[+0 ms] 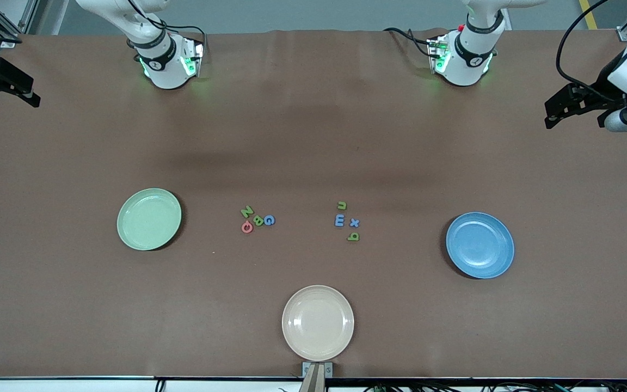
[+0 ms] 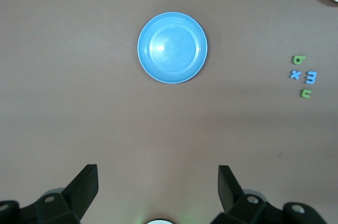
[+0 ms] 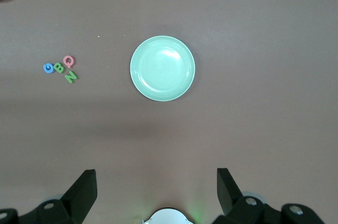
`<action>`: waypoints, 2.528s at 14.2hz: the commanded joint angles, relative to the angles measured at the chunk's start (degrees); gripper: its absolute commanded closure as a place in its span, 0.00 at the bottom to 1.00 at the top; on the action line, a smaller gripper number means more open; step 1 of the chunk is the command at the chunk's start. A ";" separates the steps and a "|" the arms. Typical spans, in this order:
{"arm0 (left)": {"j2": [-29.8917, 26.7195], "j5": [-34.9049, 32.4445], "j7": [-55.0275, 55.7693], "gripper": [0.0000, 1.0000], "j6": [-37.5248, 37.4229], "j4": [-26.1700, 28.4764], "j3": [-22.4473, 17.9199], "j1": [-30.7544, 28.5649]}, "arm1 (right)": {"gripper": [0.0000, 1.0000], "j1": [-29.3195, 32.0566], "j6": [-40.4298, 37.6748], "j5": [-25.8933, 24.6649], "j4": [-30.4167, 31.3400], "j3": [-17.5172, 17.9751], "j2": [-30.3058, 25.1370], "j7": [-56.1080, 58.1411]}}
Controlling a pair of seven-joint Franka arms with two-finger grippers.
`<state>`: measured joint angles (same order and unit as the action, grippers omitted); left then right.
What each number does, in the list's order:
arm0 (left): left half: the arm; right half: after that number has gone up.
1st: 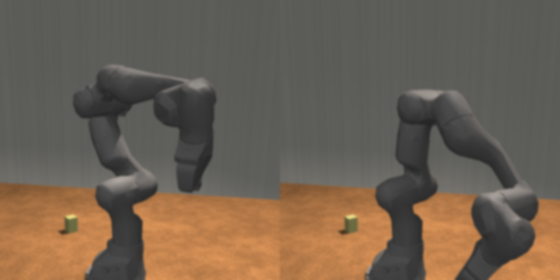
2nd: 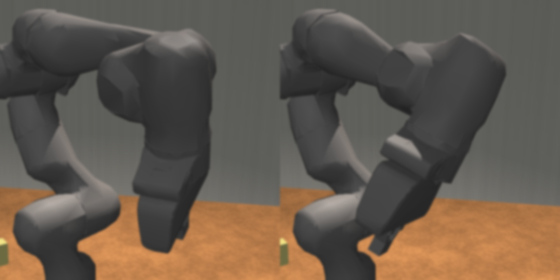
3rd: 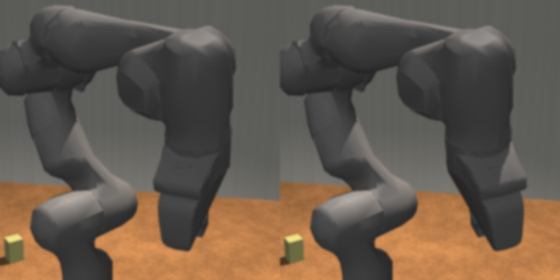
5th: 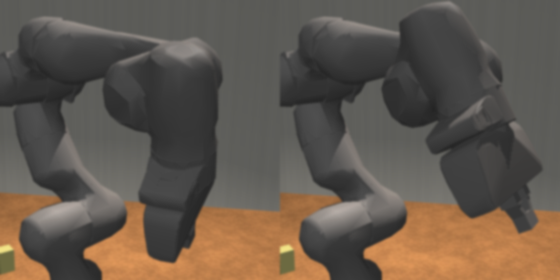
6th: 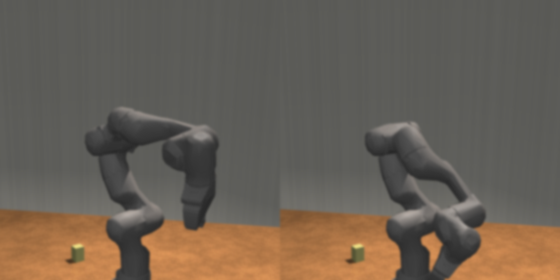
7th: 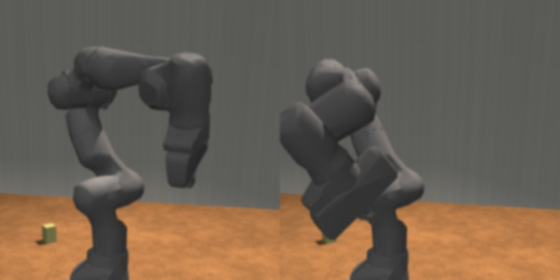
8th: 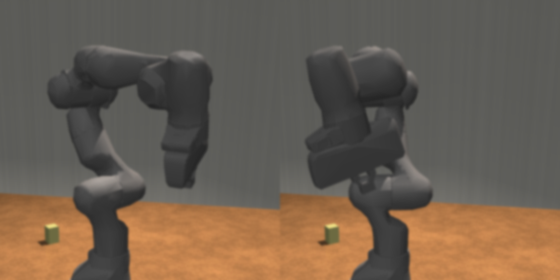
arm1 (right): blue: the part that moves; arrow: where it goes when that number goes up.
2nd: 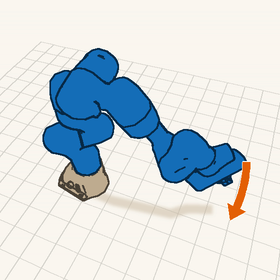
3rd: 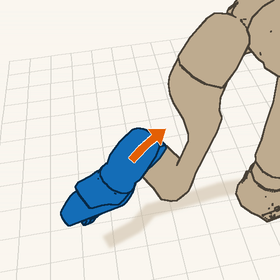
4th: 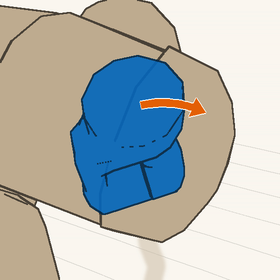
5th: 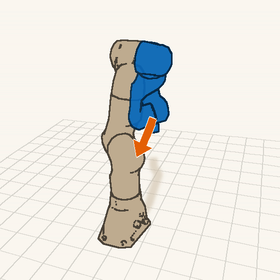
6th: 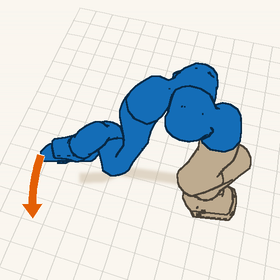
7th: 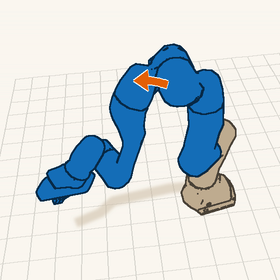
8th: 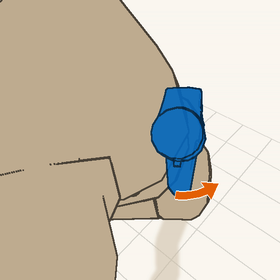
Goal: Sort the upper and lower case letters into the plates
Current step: 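Move both grippers down toward the two clusters of foam letters, then grasp the pink Q with the right gripper while the left gripper grasps green b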
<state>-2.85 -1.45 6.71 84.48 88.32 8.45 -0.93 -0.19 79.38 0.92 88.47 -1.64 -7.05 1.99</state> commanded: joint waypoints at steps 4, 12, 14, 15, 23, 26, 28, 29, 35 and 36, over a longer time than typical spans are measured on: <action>0.56 0.05 0.23 0.00 -0.46 -1.40 -0.01 0.23 | 0.00 0.10 -1.07 -0.22 0.56 0.06 -0.77 -0.76; 8.10 0.92 5.30 0.00 2.43 -1.05 5.07 2.07 | 0.00 0.36 0.07 -0.47 -1.46 -0.03 4.32 -0.06; 11.97 0.57 12.32 0.00 6.73 -0.87 8.49 2.07 | 0.00 0.71 2.97 -0.57 -1.46 -0.11 8.18 -0.06; 14.51 -0.04 15.84 0.00 8.92 -0.87 10.34 2.51 | 0.00 0.71 4.63 -1.09 -1.46 -0.20 9.85 -0.06; 32.79 -7.42 43.53 0.00 26.67 0.45 11.06 16.30 | 0.00 -8.50 17.38 2.60 1.26 0.41 19.78 -21.04; 38.86 -9.00 53.54 0.00 33.97 0.80 10.97 20.16 | 0.00 -13.25 26.50 4.79 5.38 0.41 22.86 -27.55; 41.94 -12.16 58.66 0.02 38.81 0.80 10.97 20.88 | 0.00 -16.85 33.97 4.80 8.28 0.41 26.29 -31.85; 42.91 -13.57 59.81 0.06 40.40 0.80 10.97 21.40 | 0.00 -18.43 37.74 4.80 10.04 0.41 27.52 -33.35; 48.19 -19.02 60.09 0.21 50.24 0.62 10.53 20.88 | 0.00 -24.68 52.09 3.66 11.20 0.24 38.85 -39.78; 48.55 -19.90 60.09 0.24 50.60 0.62 10.53 20.79 | 0.00 -24.77 53.76 3.57 11.11 0.24 40.61 -39.87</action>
<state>44.27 -19.02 65.94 133.68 89.90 18.86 19.86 -24.22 130.62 5.22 99.92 -0.88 30.88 -36.22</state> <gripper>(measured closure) 0.203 0.000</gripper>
